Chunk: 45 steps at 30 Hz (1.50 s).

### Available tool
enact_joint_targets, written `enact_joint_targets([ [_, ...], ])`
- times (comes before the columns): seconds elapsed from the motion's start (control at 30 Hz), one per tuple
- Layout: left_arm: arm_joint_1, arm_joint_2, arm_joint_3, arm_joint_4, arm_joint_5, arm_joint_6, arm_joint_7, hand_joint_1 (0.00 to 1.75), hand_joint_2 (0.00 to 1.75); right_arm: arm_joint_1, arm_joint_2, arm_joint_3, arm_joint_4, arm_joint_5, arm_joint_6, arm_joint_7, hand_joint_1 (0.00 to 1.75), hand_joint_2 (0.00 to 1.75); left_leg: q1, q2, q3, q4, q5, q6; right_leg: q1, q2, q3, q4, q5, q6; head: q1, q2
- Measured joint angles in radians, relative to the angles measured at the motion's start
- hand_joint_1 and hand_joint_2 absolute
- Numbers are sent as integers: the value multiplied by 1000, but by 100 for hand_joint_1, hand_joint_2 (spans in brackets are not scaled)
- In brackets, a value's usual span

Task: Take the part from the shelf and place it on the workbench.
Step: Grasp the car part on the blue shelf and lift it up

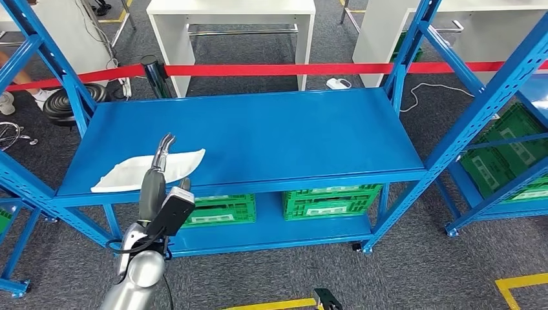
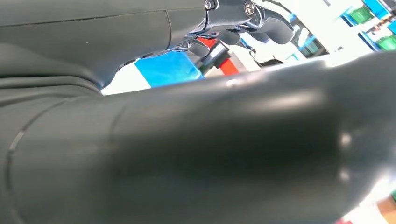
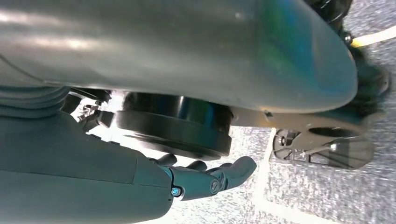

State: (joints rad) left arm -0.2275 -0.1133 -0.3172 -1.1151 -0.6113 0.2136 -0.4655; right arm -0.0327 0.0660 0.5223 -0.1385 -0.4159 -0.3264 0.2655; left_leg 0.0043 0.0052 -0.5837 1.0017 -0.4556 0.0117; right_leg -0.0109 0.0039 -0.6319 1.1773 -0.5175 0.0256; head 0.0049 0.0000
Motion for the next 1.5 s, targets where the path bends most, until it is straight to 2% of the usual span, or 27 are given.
enact_joint_targets([
  [0.03, -1, 0, 2, 0, -1, 6, 3, 0, 0, 0, 0, 0, 0, 0, 2, 0, 0, 0, -1, 0, -7, 5, 3, -4, 2, 0, 50, -71, 7, -5, 0, 0],
  [0.07, -2, 0, 5, 1, -2, 11, 5, 0, 0, -1, 1, 0, 0, 0, 4, 0, 0, 0, -2, 0, -11, 9, 6, -8, 4, 0, 83, -124, 9, -11, 0, 0],
  [0.1, -3, 0, 7, 1, -5, 15, 8, 0, 0, -1, 1, 0, 0, 0, 5, 0, 0, 0, -3, 0, -15, 11, 9, -14, 7, 1, 101, -156, 4, -18, 0, 0],
  [0.13, -4, 0, 9, 2, -13, 21, 12, 0, 0, -1, 3, 0, 0, 0, 7, 0, 0, 0, -5, 0, -17, 12, 9, -14, 8, 1, 102, -165, 2, -21, 0, 0],
  [0.23, -6, 3, 13, 8, -75, 68, 39, 0, 0, -1, 7, 0, 0, 2, 8, 0, 0, 0, -6, 0, -21, 9, 13, -3, 9, 1, 96, -172, 7, -27, 0, 0],
  [0.27, -10, 3, 13, 15, -113, 101, 50, 0, 0, -2, 7, 0, 0, 3, 9, 0, 0, 0, -5, -1, -21, 5, 20, -7, 10, 1, 94, -172, 10, -31, 0, 0],
  [0.33, -26, 4, 14, 38, -205, 182, 68, 0, 87, -2, 8, 2, 0, 7, 11, 0, 0, 0, -3, -2, -23, -1, 31, -22, 12, 0, 89, -171, 15, -38, 0, 0],
  [0.4, -54, 4, 12, 70, -288, 254, 73, 0, 175, -3, 8, 6, 0, 11, 14, 0, 0, 0, -2, -3, -24, -4, 38, -29, 13, 0, 85, -170, 18, -41, 0, 0],
  [0.5, -117, -4, 3, 132, -360, 313, 61, 0, 175, -5, 8, 14, 0, 16, 19, 0, 0, 0, 0, -3, -26, -5, 42, -34, 15, 0, 83, -169, 21, -43, 0, 0],
  [0.63, -228, -34, -19, 229, -382, 335, 44, 0, 175, -7, 7, 25, 0, 22, 23, -1, 0, 0, 1, -4, -29, -5, 44, -37, 16, 0, 81, -169, 23, -43, 0, 0],
  [0.87, -421, -78, -36, 431, -338, 348, -31, 0, 175, -11, 5, 44, 0, 32, 26, -2, 0, 0, 0, -4, -34, -2, 45, -36, 15, 0, 77, -169, 26, -40, 0, 0],
  [0.97, -466, -88, -38, 488, -307, 298, -55, 0, 175, -12, 5, 50, 0, 36, 27, -2, 0, 0, -1, -4, -35, -1, 46, -36, 13, 1, 76, -169, 26, -39, 0, 0],
  [1.13, -549, -114, -38, 607, -257, 163, -66, 0, 175, -16, 5, 54, 0, 29, 28, 0, 0, 0, -1, -5, -39, 0, 46, -34, 13, 1, 73, -169, 28, -37, 0, 0],
  [1.27, -583, -126, -38, 680, -246, 80, -15, 0, 175, -16, 5, 55, 0, 24, 27, 0, 0, 0, -1, -5, -40, 0, 46, -34, 13, 1, 73, -169, 28, -36, 0, 0],
  [1.5, -596, -124, -39, 754, -266, 28, 74, 0, 175, -17, 5, 55, 0, 17, 24, 0, 0, 0, -1, -5, -40, 0, 46, -34, 13, 1, 72, -169, 28, -36, 0, 0],
])
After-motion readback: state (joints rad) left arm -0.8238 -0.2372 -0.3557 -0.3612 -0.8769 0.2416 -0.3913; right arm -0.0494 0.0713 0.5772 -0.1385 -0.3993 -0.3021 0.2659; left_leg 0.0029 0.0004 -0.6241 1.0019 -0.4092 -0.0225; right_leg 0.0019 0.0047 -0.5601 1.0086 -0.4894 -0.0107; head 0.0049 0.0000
